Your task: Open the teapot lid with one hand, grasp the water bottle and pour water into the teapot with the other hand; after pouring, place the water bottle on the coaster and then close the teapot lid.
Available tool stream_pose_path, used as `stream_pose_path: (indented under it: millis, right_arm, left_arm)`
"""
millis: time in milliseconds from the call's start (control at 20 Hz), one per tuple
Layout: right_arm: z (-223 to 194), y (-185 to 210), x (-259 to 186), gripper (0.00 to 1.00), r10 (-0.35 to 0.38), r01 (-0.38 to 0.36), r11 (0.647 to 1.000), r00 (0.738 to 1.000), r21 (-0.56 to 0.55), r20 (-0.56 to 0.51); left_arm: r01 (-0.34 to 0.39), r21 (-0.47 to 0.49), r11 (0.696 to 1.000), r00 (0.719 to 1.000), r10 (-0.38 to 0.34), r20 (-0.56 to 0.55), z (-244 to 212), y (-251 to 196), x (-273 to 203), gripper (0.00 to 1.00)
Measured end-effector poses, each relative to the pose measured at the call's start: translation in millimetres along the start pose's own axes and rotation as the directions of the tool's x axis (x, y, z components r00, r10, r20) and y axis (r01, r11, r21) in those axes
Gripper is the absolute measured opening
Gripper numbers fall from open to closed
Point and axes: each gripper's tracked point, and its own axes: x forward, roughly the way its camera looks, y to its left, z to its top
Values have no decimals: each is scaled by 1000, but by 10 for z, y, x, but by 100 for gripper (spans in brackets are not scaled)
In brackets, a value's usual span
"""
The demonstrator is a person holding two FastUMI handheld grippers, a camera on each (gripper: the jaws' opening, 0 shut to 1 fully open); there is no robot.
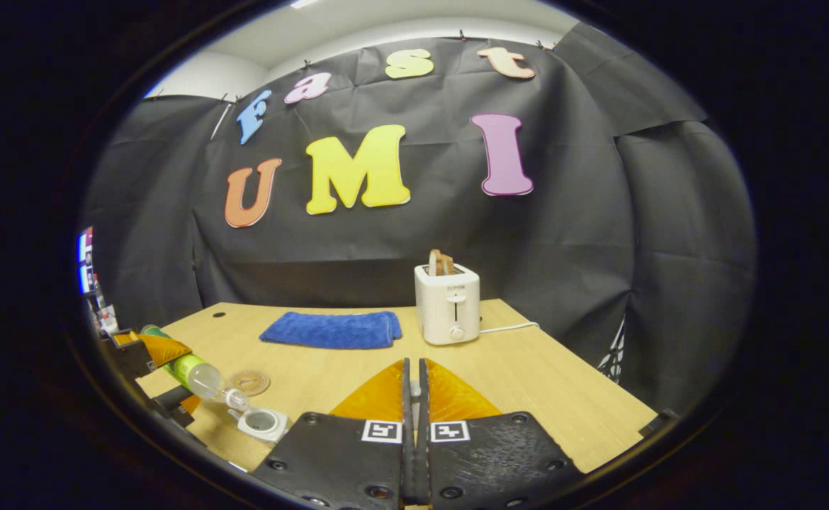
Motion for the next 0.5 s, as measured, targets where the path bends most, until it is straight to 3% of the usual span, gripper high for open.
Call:
stream_pose_path:
  millis: [300,500]
  right_arm:
    - [-26,-24,10,0,-4,4,1000,1000,-1,-10]
    - [-29,-24,18,0,-5,5,1000,1000,-1,-13]
  left_arm:
    - [-55,109,993,999,54,9,93,97,-17,76]
    - [-48,136,990,999,48,-1,95,107,-12,76]
